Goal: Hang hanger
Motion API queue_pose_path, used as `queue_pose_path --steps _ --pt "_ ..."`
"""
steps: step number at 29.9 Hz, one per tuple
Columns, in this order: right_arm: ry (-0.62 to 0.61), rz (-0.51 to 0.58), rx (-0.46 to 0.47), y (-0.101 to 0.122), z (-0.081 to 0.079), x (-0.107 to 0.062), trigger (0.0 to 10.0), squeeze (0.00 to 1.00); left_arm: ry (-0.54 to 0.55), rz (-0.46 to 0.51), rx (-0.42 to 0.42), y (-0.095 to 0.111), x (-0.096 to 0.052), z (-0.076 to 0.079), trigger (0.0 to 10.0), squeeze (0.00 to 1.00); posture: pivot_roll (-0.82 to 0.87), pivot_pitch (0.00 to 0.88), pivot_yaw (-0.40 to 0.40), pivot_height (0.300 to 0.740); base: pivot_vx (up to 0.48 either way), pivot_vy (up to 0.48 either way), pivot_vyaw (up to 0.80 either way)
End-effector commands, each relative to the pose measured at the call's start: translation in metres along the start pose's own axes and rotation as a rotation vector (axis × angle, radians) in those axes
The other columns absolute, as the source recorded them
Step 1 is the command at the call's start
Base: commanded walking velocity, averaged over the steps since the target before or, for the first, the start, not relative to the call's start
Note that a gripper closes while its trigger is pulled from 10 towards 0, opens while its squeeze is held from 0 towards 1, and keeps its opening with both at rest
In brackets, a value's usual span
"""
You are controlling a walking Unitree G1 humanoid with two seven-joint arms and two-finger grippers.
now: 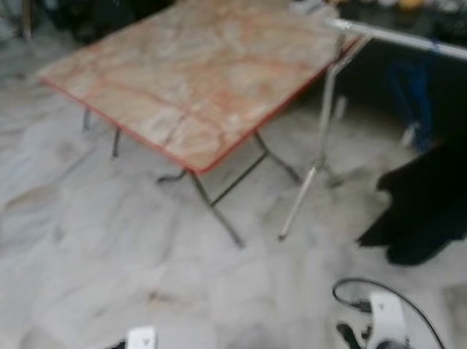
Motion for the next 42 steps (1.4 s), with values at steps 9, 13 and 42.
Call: queue_pose_path --steps 9,13,42 --pt "0.011 -0.017 0.017 -0.0062 -0.0067 0.0003 10.0 0.0 0.012 -0.021 -0.011 -0.0071 -0.0024 -0.0067 10.0 0.0 0.0 0.0 -0.002 0.74 0.0 0.0 -0.69" --pt "0.011 -0.017 0.017 -0.0064 -0.0069 0.0003 10.0 0.0 0.01 -0.016 -0.01 -0.0059 -0.0023 -0.0073 10.0 0.0 0.0 0.0 -0.002 0.74 0.0 0.0 -0.69" --pt "0.008 -0.021 0.012 -0.0083 -0.0063 -0.0001 10.0 0.0 -0.003 -0.006 0.0 -0.0032 -0.0015 -0.0042 10.0 0.0 0.0 0.0 -0.002 0.74 0.0 0.0 -0.69"
Point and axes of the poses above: a point about 5 cm out from each wrist's last joint towards the gripper, its own x axis pointing out of the wrist towards the gripper, its own y axis along the axis of the wrist's last joint, z = x × y, the point moved 3 cm from there along x, pointing out of the wrist towards the gripper, and after that the axes turned 1 degree about x, right-handed, at the moved point
